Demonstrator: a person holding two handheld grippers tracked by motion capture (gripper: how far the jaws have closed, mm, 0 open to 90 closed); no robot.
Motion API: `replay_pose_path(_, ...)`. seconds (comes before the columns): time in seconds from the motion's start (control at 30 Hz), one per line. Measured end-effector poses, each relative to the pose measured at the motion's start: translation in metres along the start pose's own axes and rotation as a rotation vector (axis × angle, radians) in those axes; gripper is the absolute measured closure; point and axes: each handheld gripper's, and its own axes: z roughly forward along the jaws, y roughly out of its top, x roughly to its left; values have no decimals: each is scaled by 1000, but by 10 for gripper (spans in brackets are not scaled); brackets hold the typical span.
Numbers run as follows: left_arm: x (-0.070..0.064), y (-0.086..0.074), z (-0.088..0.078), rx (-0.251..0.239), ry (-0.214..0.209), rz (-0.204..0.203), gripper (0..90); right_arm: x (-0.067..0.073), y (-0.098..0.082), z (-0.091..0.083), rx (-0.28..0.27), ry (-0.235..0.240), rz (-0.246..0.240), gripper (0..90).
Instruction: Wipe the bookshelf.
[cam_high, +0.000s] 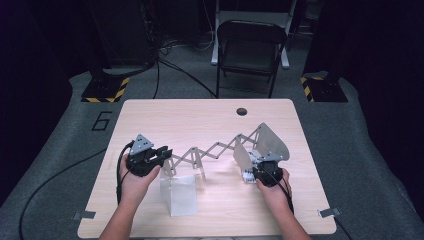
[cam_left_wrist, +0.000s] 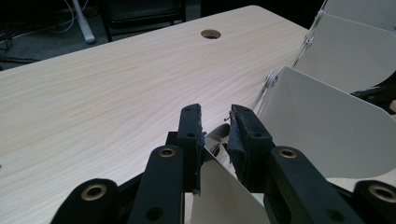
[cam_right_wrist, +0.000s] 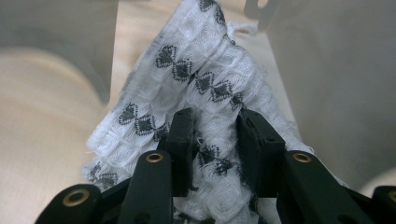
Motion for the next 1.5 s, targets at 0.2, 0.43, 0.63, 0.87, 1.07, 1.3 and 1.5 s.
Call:
replay_pose_path(0.2, 0, -1, 0, -6, 1, -7, 744, 1, -3, 0, -13, 6, -15, 665)
replay_pose_path(0.43, 0, -2, -1, -8, 0, -9, 743, -9, -28, -28, 29, 34, -40, 662)
replay_pose_path(0.63, 1, -2, 0, -9, -4, -12, 744, -9, -33, -27, -33, 28, -27, 568)
replay_pose_path(0.87, 1, -1, 0, -6, -5, -9, 743, -3, -28, -26, -84, 41, 30, 341)
replay_pose_path(1.07, 0, -2, 0, -10, 2, -9, 742, -1, -33, -21, -28, 35, 30, 226)
replay_pose_path(1.3, 0, -2, 0, -10, 2, -5, 742, -6, -32, -24, -30, 4, 14, 242)
replay_pose_path(1.5, 0, -2, 0, -9, 2, -5, 741, -7, -31, -17, -17, -5, 30, 252)
